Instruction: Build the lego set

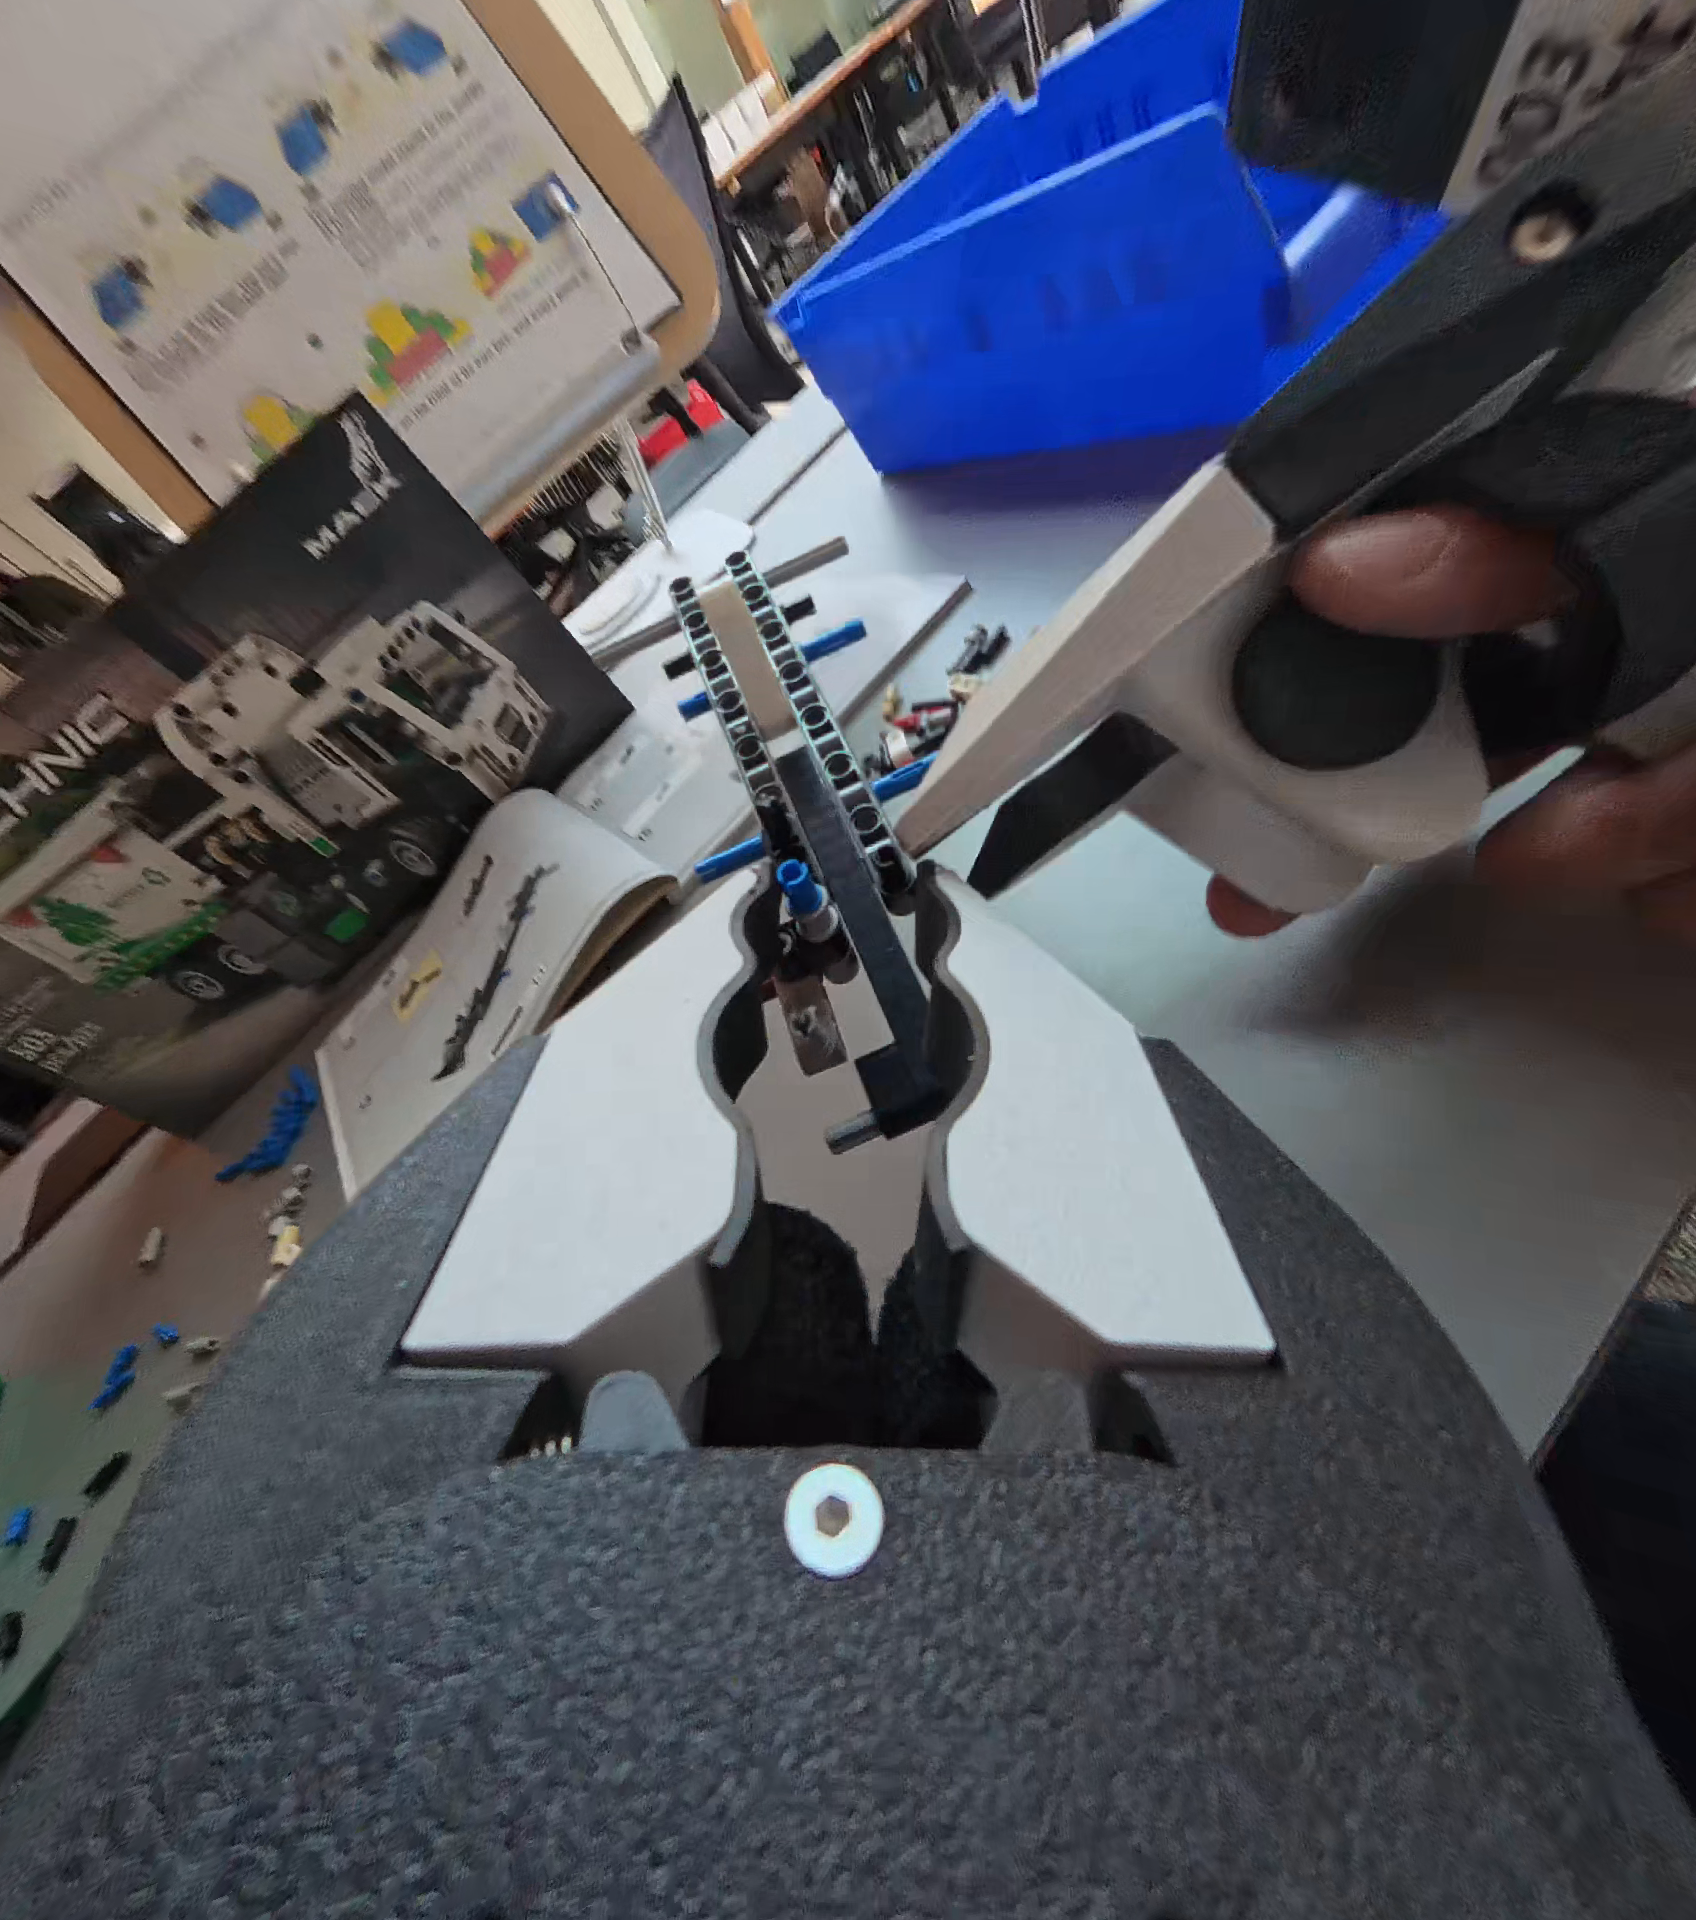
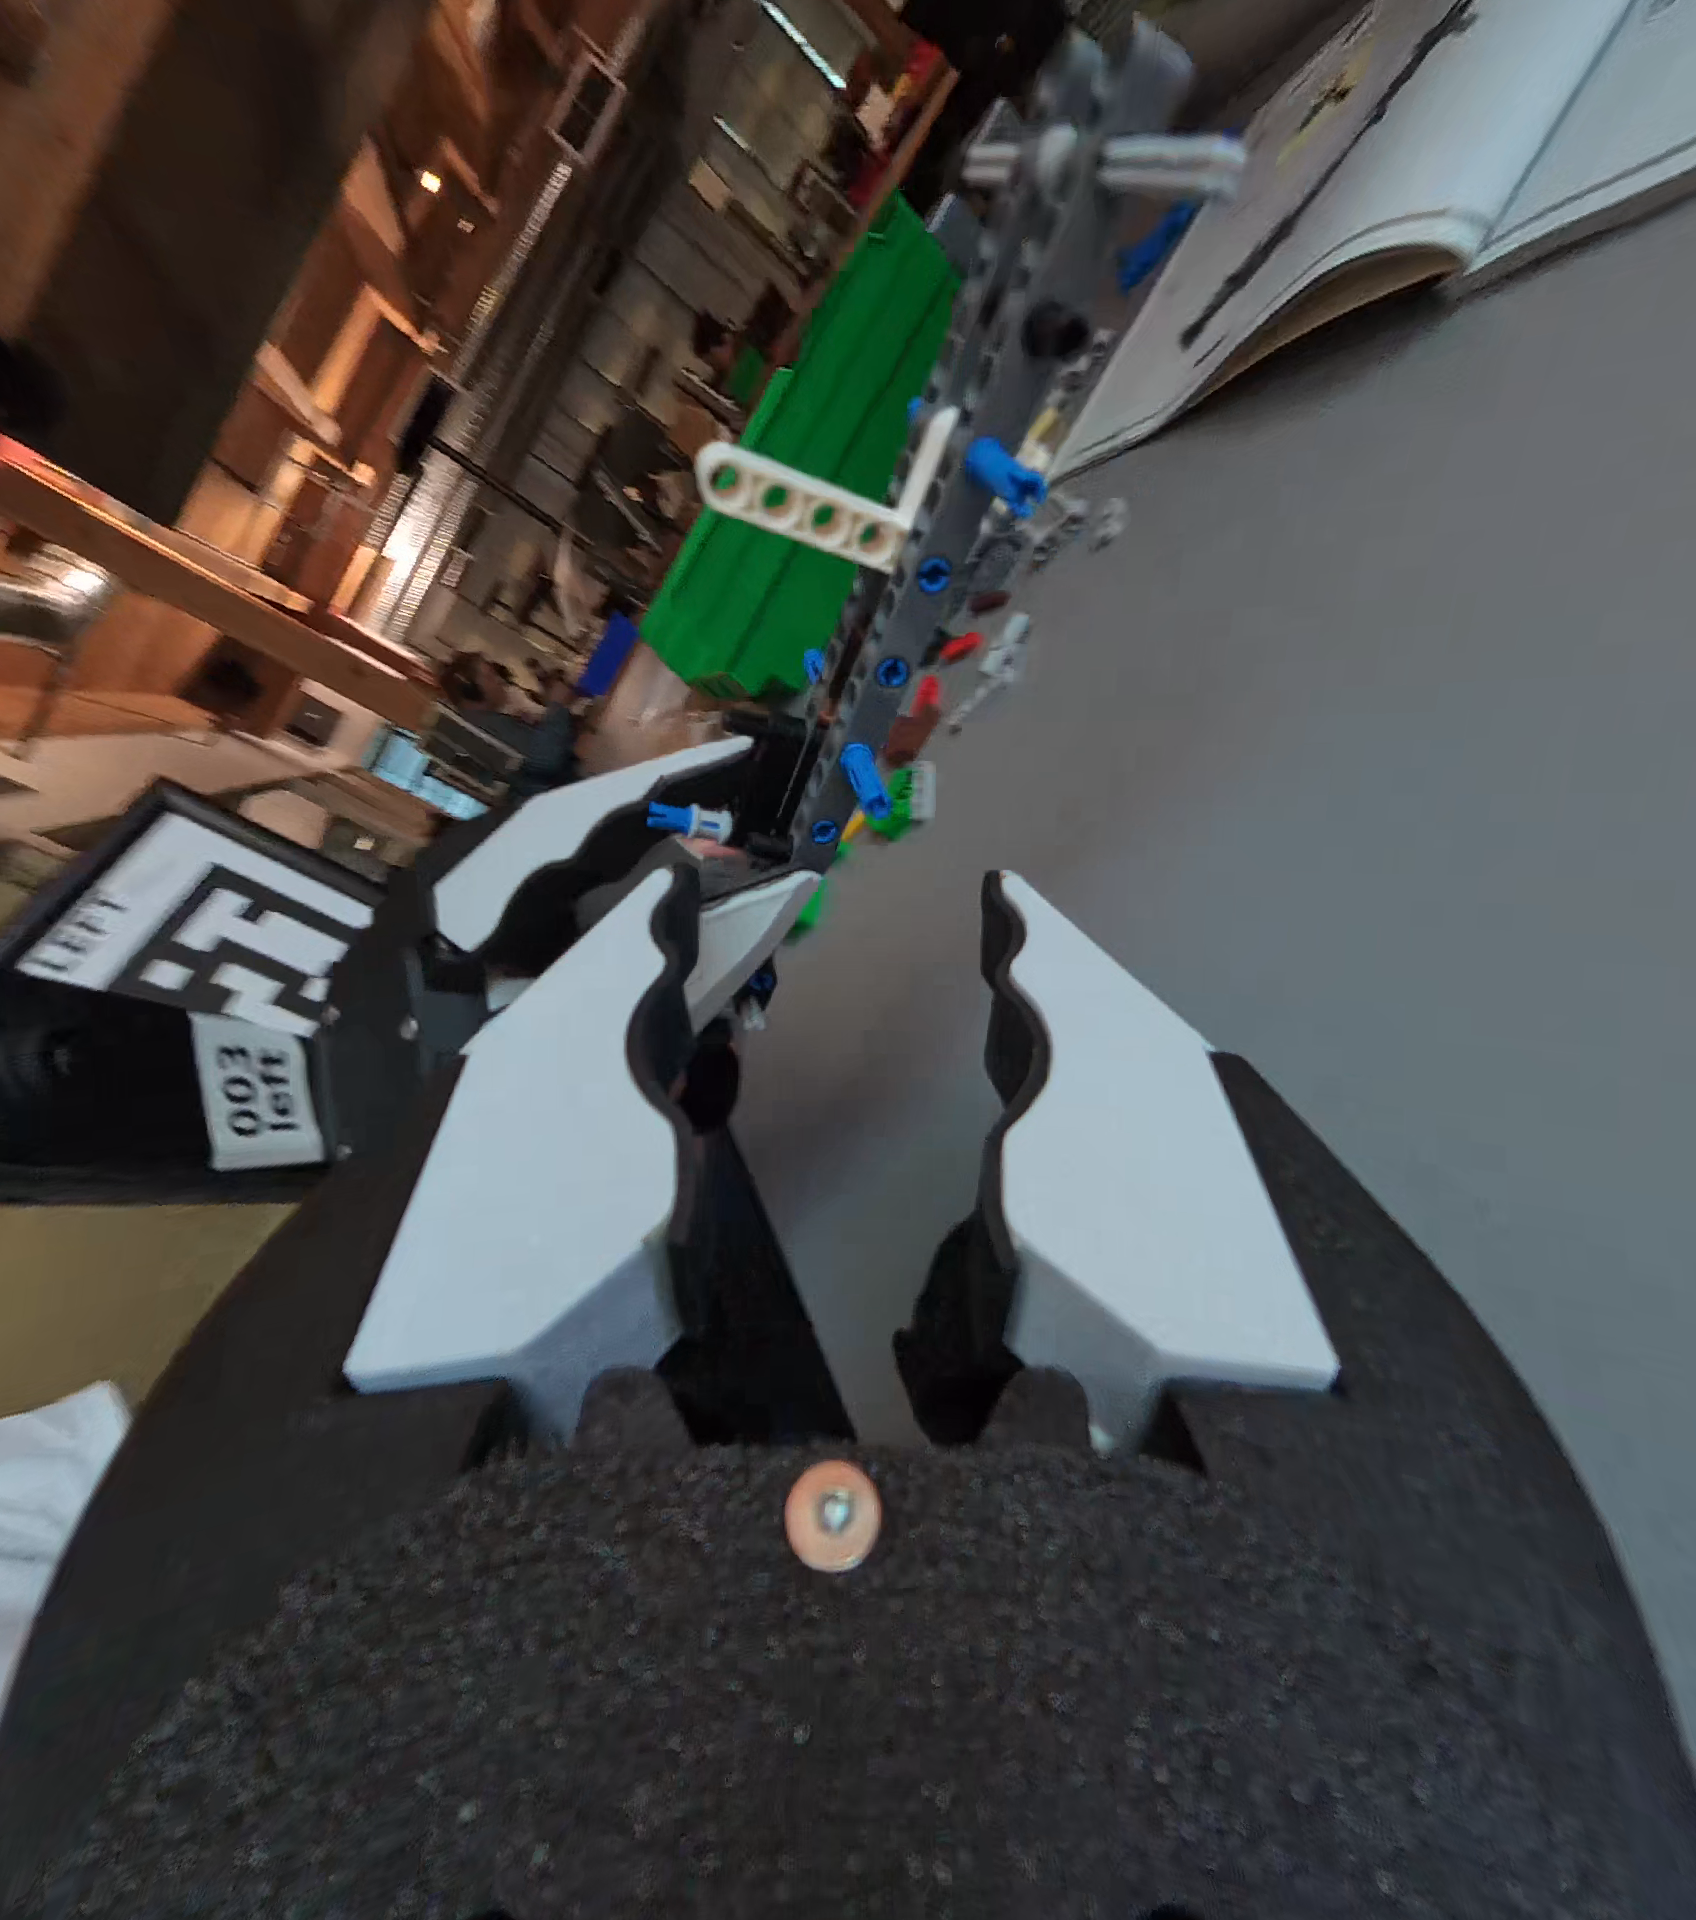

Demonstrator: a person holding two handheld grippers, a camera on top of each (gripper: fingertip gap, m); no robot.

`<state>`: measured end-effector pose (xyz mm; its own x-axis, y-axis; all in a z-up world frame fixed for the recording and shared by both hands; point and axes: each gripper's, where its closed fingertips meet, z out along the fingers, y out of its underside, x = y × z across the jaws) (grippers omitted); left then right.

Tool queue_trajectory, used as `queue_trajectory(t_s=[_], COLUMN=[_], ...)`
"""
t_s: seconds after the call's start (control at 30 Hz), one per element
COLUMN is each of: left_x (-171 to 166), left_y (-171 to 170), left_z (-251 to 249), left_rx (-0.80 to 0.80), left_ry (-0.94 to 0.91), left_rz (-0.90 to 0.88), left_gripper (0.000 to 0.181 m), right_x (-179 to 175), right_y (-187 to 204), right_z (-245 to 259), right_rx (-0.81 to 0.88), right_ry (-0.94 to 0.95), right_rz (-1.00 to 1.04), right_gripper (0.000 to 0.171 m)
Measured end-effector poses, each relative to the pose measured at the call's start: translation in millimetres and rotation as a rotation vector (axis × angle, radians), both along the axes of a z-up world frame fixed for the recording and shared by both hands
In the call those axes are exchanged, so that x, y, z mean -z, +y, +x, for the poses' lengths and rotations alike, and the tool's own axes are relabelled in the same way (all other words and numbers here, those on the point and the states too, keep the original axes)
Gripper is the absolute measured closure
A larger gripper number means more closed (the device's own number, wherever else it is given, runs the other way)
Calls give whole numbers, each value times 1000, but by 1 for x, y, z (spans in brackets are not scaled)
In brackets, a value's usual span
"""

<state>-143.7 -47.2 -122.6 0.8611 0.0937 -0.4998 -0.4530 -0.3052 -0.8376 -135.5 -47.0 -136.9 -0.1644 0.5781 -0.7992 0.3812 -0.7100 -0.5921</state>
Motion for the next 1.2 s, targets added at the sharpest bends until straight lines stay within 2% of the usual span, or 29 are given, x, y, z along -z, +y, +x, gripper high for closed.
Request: queue_trajectory(t_s=[0.13, 0.3, 0.57, 0.8, 0.97, 1.1, 1.2], left_x=[-17, -16, -21, -20, -30, -33, -35], left_y=[1, 8, -1, -7, -10, -12, -13], left_z=[14, 13, 11, 7, 6, 8, 11], left_rx=[23, 6, 36, -2, -33, -7, 30], left_ry=[96, 149, 76, 93, 118, 24, 55], left_rz=[93, 110, 163, 180, 232, 249, 260], left_gripper=[158, 158, 158, 157, 158, 157, 158], right_x=[-25, -34, -37, -36, -46, -51, -53], right_y=[-6, -1, -10, -18, -20, -23, -24], right_z=[-6, -10, -12, -15, -16, -16, -15], right_rx=[-82, -79, -103, -125, -103, -104, -118], right_ry=[144, 215, 247, 235, 289, 329, 346], right_rz=[-235, -241, -115, -116, -240, -302, -295], right_gripper=[128, 158, 159, 159, 159, 158, 158])
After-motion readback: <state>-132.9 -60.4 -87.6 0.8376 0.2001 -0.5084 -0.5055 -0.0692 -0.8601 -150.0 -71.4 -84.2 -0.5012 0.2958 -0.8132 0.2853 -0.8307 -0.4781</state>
